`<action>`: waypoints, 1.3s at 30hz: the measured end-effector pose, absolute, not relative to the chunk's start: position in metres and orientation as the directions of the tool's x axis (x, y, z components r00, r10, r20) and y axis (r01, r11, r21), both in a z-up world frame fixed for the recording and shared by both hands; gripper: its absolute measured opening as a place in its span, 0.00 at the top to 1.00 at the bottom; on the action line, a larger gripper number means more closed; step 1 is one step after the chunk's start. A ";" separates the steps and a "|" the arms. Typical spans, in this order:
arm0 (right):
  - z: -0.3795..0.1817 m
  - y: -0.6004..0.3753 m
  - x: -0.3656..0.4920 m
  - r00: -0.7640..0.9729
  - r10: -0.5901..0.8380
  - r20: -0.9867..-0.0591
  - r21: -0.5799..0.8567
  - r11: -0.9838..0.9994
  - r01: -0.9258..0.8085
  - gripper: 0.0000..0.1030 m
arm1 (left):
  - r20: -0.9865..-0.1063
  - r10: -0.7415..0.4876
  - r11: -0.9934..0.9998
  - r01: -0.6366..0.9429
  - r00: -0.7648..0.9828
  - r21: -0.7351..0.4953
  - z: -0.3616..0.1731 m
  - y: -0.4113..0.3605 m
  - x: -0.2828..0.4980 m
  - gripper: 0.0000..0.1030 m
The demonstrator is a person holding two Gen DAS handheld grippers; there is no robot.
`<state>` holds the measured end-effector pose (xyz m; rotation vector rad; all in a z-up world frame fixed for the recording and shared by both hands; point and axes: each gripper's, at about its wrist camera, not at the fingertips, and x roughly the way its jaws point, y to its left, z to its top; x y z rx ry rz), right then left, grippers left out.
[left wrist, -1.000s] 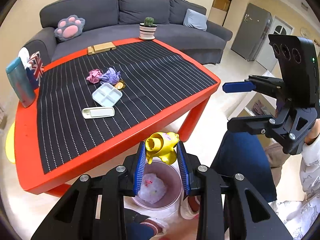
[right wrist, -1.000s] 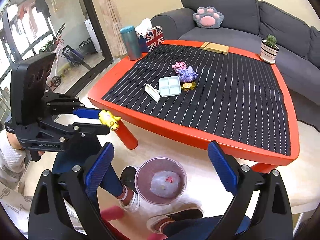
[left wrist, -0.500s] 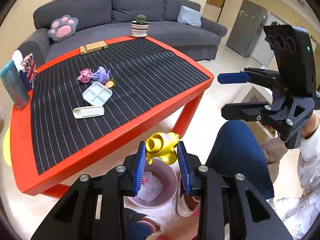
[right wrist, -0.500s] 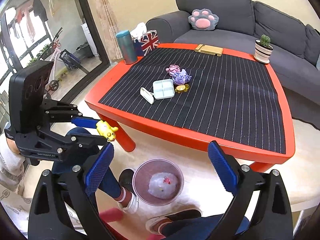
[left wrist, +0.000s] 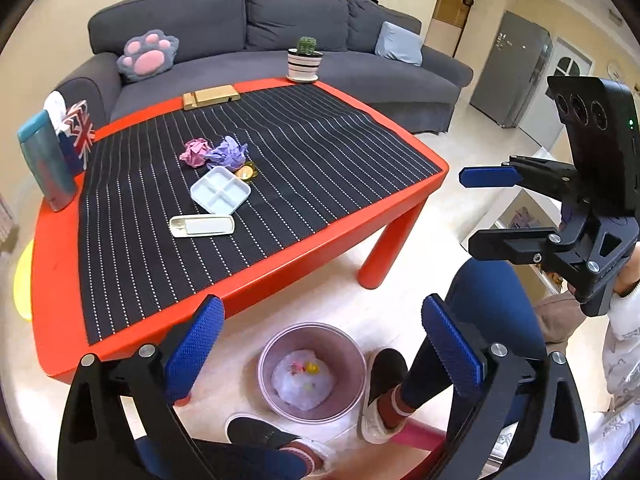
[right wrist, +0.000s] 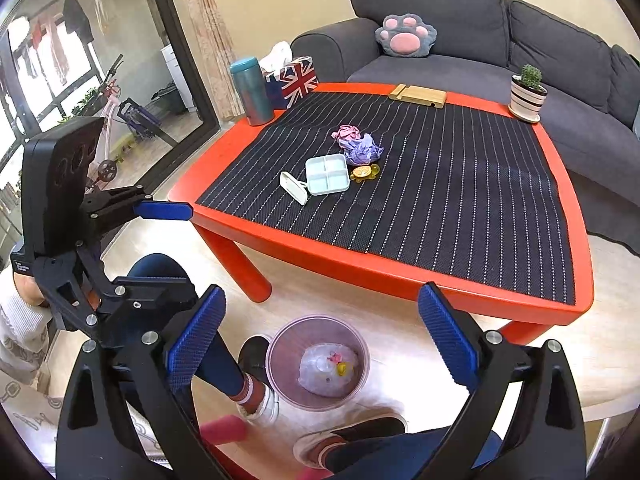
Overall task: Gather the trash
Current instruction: 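Reach the left gripper to the white strip and close around it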
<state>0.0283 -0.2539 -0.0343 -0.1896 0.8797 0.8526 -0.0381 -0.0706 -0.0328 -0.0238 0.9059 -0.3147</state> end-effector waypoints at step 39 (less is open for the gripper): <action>-0.040 -0.233 0.064 0.314 0.576 -0.755 0.205 0.662 -0.721 0.03 | -0.827 -0.148 0.986 0.146 0.542 -0.081 -0.074 -0.010 0.080 0.07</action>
